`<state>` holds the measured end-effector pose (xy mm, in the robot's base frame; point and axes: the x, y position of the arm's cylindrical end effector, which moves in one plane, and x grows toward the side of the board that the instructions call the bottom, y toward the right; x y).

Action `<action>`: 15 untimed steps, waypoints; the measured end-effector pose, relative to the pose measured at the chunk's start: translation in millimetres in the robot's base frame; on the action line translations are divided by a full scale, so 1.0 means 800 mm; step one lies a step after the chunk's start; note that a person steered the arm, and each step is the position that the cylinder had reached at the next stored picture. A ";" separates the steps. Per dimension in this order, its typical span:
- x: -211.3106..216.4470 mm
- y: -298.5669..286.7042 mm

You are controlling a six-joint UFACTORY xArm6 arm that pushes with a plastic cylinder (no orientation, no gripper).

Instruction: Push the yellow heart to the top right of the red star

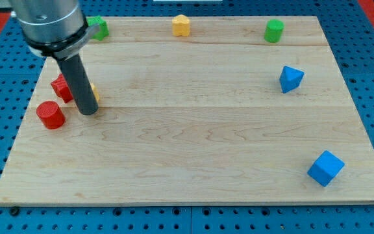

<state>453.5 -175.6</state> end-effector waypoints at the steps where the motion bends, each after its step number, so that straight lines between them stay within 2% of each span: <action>1: -0.016 0.073; 2: -0.071 0.150; 3: -0.167 0.166; 4: -0.224 0.280; 5: -0.297 0.261; 6: -0.312 0.243; 7: -0.211 0.179; 8: -0.169 0.131; 9: -0.201 0.223; 10: -0.307 0.242; 12: -0.326 0.219; 13: -0.309 0.155; 15: -0.126 0.149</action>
<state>352.5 -56.1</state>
